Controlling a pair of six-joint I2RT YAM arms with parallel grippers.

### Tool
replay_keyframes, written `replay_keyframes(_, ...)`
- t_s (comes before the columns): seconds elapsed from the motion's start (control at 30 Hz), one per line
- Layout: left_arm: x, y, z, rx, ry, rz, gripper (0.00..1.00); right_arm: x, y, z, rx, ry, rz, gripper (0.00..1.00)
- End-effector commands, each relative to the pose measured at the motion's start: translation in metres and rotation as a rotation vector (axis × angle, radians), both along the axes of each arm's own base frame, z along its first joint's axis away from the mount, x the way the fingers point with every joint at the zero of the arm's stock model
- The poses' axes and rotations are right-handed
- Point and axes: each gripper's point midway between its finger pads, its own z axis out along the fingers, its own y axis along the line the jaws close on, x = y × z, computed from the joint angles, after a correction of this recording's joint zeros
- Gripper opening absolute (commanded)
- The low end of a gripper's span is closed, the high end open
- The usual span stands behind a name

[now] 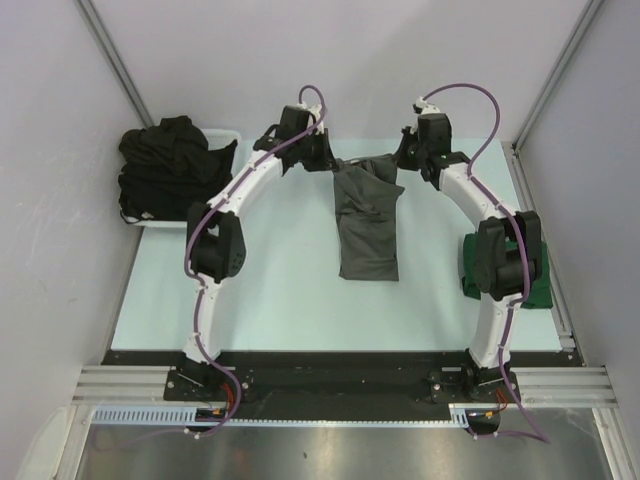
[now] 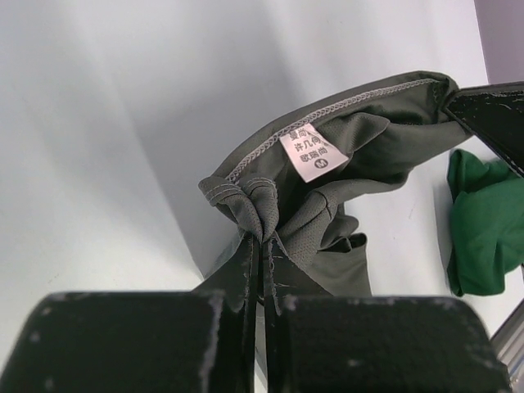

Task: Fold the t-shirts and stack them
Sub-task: Fold the long partially folded tshirt into a neat square

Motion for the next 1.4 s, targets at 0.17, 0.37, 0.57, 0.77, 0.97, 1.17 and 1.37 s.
replay_keyframes(0.17,-0.036,-0.005,0.04,-0.023,-0.043,-0.066,0.0,-0.021,0.003,0.034,0.018,0.0,-0.015,0.0)
replay_keyframes(0.37,-0.061,-0.004,0.028,-0.003,-0.011,-0.087,0.0,-0.035,-0.005,0.02,-0.019,0.072,-0.035,0.0)
replay_keyframes(0.57,-0.076,0.0,0.02,0.011,0.019,-0.105,0.0,-0.048,-0.011,0.009,-0.032,0.148,-0.034,0.0)
replay_keyframes(0.77,-0.086,0.0,0.021,0.013,0.035,-0.117,0.0,-0.062,-0.009,-0.006,-0.013,0.237,-0.011,0.0)
replay_keyframes(0.97,-0.104,-0.004,0.024,0.015,0.047,-0.142,0.0,-0.077,-0.003,-0.011,0.029,0.304,0.024,0.0)
replay_keyframes(1.17,-0.12,-0.01,0.017,0.016,0.076,-0.161,0.0,-0.09,0.002,-0.006,0.039,0.315,0.052,0.0)
replay_keyframes(1.37,-0.131,-0.015,0.014,0.017,0.088,-0.179,0.0,-0.098,0.0,0.002,0.038,0.319,0.057,0.0)
